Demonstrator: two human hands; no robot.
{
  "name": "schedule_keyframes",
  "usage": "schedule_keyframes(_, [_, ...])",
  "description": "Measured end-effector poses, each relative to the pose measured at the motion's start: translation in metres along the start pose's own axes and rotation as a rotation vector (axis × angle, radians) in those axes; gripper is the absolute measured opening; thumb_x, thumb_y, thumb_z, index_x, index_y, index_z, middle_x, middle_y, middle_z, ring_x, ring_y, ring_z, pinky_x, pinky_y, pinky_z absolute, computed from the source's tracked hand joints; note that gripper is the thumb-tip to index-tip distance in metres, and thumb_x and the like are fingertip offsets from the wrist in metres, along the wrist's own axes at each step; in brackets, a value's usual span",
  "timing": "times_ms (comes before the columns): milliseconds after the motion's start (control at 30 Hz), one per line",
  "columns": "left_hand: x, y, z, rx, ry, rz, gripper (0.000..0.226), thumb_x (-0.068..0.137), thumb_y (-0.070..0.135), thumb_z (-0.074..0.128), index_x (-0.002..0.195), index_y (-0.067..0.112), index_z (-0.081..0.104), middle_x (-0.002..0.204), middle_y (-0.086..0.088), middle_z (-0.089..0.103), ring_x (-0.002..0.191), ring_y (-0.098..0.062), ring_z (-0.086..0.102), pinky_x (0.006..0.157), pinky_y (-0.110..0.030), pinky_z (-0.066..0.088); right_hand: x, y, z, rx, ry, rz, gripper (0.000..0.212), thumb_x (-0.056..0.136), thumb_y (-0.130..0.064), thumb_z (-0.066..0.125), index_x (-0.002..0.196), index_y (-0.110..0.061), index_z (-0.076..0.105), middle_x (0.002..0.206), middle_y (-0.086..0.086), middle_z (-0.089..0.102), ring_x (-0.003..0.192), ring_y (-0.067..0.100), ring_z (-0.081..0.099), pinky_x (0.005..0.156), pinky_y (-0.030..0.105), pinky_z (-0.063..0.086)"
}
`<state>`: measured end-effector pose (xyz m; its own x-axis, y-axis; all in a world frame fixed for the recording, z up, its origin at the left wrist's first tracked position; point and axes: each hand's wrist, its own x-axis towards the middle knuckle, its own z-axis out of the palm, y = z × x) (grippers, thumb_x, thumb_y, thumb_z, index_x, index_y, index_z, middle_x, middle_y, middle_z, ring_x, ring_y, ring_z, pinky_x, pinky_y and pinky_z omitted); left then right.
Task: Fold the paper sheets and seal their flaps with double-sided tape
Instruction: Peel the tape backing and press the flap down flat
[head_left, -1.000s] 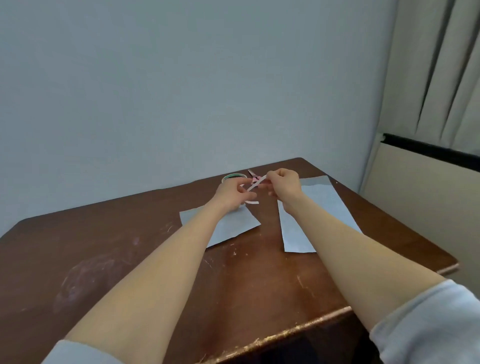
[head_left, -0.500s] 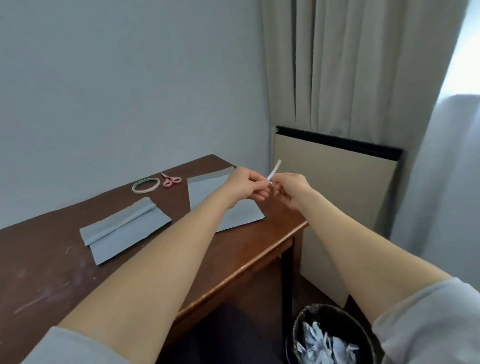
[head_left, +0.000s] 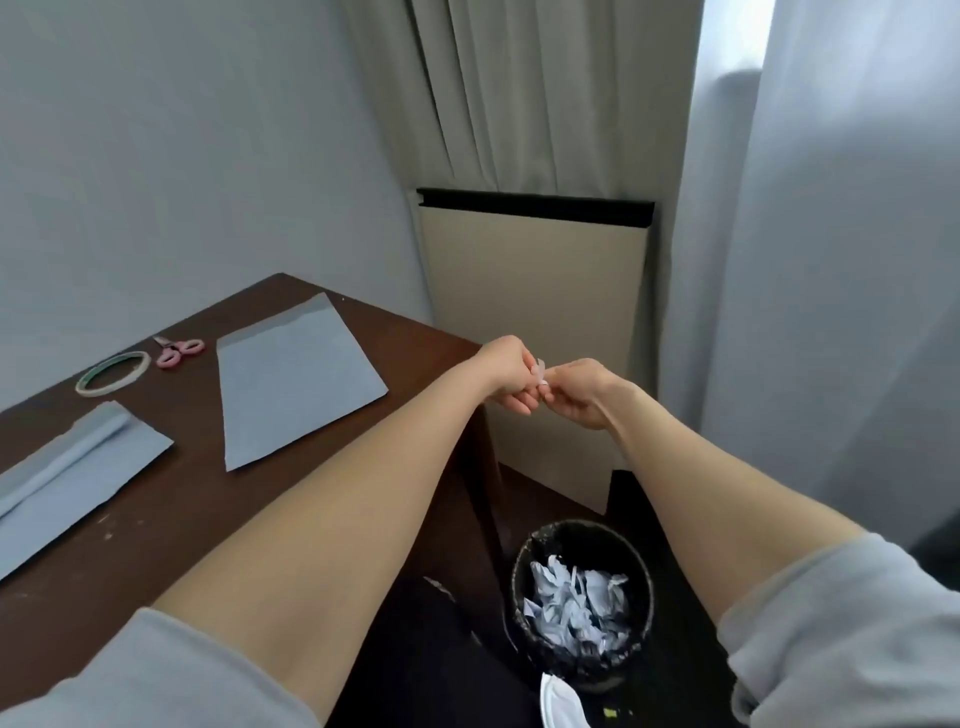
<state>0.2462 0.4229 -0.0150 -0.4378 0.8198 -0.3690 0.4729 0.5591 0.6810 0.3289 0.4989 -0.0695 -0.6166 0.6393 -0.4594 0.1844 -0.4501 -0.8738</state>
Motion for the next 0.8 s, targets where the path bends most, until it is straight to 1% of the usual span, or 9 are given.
schedule_keyframes(133, [0.026, -0.014, 0.037, 0.218, -0.082, -0.006, 0.034, 0.095, 0.004, 0.052, 0.129, 0.000, 0.049, 0.110, -0.011, 0.057, 0.097, -0.022, 0.057, 0.082, -0.037, 0.057, 0.025, 0.047, -0.021, -0.107, 0.189, 0.072, 0.011, 0.092, 0.005, 0.053, 0.093, -0.001, 0.062, 0.060, 0.004, 0.062, 0.029, 0.004, 0.050, 0.040, 0.013, 0.047])
schedule_keyframes(200, [0.040, -0.027, 0.052, 0.281, -0.079, -0.009, 0.044, 0.094, 0.010, 0.054, 0.137, 0.004, 0.044, 0.133, -0.010, 0.051, 0.116, -0.024, 0.054, 0.094, -0.039, 0.053, 0.038, 0.075, -0.031, -0.111, 0.226, 0.114, 0.009, 0.090, 0.006, 0.057, 0.093, -0.002, 0.053, 0.073, 0.009, 0.057, 0.041, 0.009, 0.059, 0.040, 0.016, 0.048])
schedule_keyframes(267, [0.051, -0.041, 0.065, 0.290, -0.092, -0.026, 0.047, 0.094, 0.015, 0.056, 0.139, 0.008, 0.044, 0.140, -0.009, 0.046, 0.122, -0.025, 0.051, 0.095, -0.038, 0.052, 0.049, 0.106, -0.039, -0.121, 0.281, 0.207, 0.015, 0.087, 0.007, 0.061, 0.081, -0.002, 0.051, 0.077, 0.010, 0.057, 0.053, 0.017, 0.061, 0.039, 0.020, 0.051])
schedule_keyframes(367, [0.063, -0.062, 0.082, 0.286, -0.142, -0.054, 0.049, 0.093, 0.018, 0.059, 0.138, 0.008, 0.044, 0.140, -0.010, 0.046, 0.123, -0.025, 0.051, 0.094, -0.037, 0.052, 0.060, 0.151, -0.044, -0.208, 0.373, 0.295, 0.020, 0.081, 0.010, 0.064, 0.073, -0.004, 0.053, 0.075, 0.011, 0.057, 0.042, 0.017, 0.061, 0.038, 0.023, 0.052])
schedule_keyframes(467, [0.073, -0.077, 0.091, 0.284, -0.155, -0.071, 0.048, 0.093, 0.019, 0.059, 0.137, 0.008, 0.046, 0.137, -0.011, 0.048, 0.122, -0.025, 0.050, 0.094, -0.036, 0.051, 0.069, 0.187, -0.050, -0.346, 0.429, 0.319, 0.018, 0.080, 0.004, 0.066, 0.073, -0.004, 0.052, 0.087, 0.017, 0.061, 0.080, 0.025, 0.068, 0.068, 0.031, 0.057])
schedule_keyframes(533, [0.077, -0.085, 0.093, 0.295, -0.172, -0.088, 0.048, 0.093, 0.020, 0.059, 0.137, 0.008, 0.045, 0.137, -0.011, 0.048, 0.122, -0.025, 0.050, 0.093, -0.036, 0.052, 0.066, 0.195, -0.049, -0.382, 0.368, 0.360, 0.002, 0.087, -0.001, 0.061, 0.086, -0.002, 0.060, 0.102, 0.017, 0.061, 0.099, 0.029, 0.064, 0.071, 0.028, 0.052])
schedule_keyframes(633, [0.080, -0.092, 0.098, 0.295, -0.176, -0.097, 0.048, 0.093, 0.020, 0.059, 0.137, 0.008, 0.046, 0.136, -0.011, 0.048, 0.121, -0.025, 0.050, 0.092, -0.036, 0.051, 0.067, 0.203, -0.050, -0.443, 0.365, 0.383, 0.031, 0.094, -0.009, 0.052, 0.122, 0.002, 0.059, 0.123, 0.018, 0.061, 0.119, 0.031, 0.057, 0.081, 0.028, 0.044])
schedule_keyframes(700, [0.081, -0.096, 0.102, 0.294, -0.185, -0.106, 0.047, 0.093, 0.020, 0.059, 0.137, 0.009, 0.046, 0.136, -0.011, 0.047, 0.122, -0.024, 0.050, 0.093, -0.036, 0.051, 0.068, 0.207, -0.049, -0.468, 0.446, 0.400, 0.033, 0.094, -0.011, 0.052, 0.122, 0.005, 0.058, 0.127, 0.020, 0.060, 0.119, 0.033, 0.056, 0.092, 0.031, 0.045])
schedule_keyframes(800, [0.080, -0.095, 0.103, 0.293, -0.192, -0.104, 0.048, 0.093, 0.020, 0.058, 0.137, 0.009, 0.045, 0.137, -0.010, 0.046, 0.122, -0.024, 0.049, 0.094, -0.036, 0.051, 0.067, 0.203, -0.046, -0.454, 0.450, 0.399, 0.031, 0.092, -0.011, 0.054, 0.118, 0.004, 0.060, 0.122, 0.020, 0.062, 0.113, 0.034, 0.060, 0.093, 0.035, 0.048])
